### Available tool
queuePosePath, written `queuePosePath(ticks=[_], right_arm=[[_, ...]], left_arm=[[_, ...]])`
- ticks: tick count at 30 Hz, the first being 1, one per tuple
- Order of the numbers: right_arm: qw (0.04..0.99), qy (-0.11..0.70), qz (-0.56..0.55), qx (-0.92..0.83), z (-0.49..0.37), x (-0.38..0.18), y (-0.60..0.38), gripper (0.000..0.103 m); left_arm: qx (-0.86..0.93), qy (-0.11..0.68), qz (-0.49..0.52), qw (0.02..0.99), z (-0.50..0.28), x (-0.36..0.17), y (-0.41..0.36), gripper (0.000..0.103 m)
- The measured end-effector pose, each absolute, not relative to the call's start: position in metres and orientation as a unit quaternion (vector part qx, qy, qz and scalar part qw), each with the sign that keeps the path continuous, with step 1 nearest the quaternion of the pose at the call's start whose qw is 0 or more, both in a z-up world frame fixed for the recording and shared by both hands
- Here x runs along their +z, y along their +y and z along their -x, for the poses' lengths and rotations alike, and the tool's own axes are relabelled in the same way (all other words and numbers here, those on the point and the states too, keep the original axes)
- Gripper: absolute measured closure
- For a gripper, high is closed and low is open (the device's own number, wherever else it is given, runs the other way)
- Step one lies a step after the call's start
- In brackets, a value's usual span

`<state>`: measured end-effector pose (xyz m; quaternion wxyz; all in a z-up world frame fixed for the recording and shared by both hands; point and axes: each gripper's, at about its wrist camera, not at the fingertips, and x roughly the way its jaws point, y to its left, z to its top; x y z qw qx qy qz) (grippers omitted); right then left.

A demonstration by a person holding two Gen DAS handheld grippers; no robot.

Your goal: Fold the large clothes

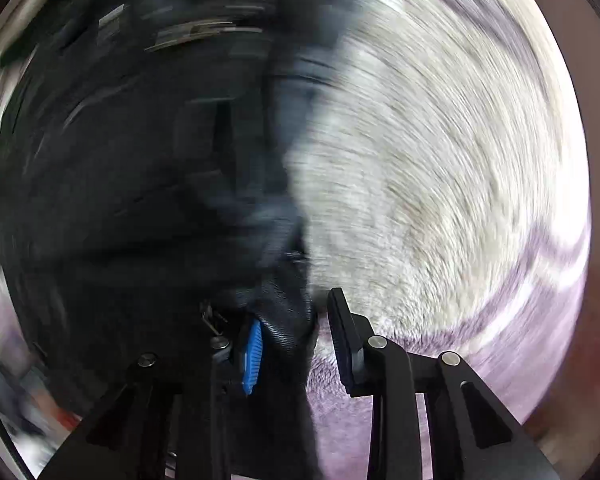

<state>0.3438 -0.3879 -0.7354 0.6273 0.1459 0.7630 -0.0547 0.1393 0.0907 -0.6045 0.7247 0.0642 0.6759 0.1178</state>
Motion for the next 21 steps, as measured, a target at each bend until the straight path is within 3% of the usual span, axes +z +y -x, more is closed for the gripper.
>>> queuePosePath(ticks=[1, 3, 6, 9, 12, 15, 21], right_arm=[[0.614, 0.767, -0.174, -0.063, -0.341, -0.739, -0.394, 0.071], [0.621, 0.771, -0.126, -0.060, -0.342, -0.728, -0.382, 0.071], [0.616, 0.780, -0.096, -0.057, -0.329, -0.707, -0.372, 0.062], [0.586, 0.798, -0.128, -0.056, -0.299, -0.705, -0.376, 0.054], [0.553, 0.811, -0.180, -0.065, -0.263, -0.722, -0.386, 0.054], [0.530, 0.816, -0.213, -0.088, -0.232, -0.741, -0.395, 0.081], [0.523, 0.823, -0.199, -0.099, -0.219, -0.746, -0.396, 0.080]], left_arm=[[0.113, 0.676, -0.046, 0.727, -0.139, -0.607, 0.096, 0.000], [0.100, 0.678, -0.025, 0.727, -0.139, -0.610, 0.102, 0.000], [0.074, 0.682, 0.020, 0.728, -0.140, -0.618, 0.121, 0.000], [0.050, 0.683, 0.084, 0.724, -0.140, -0.625, 0.143, 0.000], [0.039, 0.685, 0.079, 0.723, -0.141, -0.626, 0.146, 0.000], [0.039, 0.685, 0.078, 0.724, -0.145, -0.624, 0.146, 0.000], [0.042, 0.679, 0.076, 0.729, -0.137, -0.615, 0.140, 0.000]])
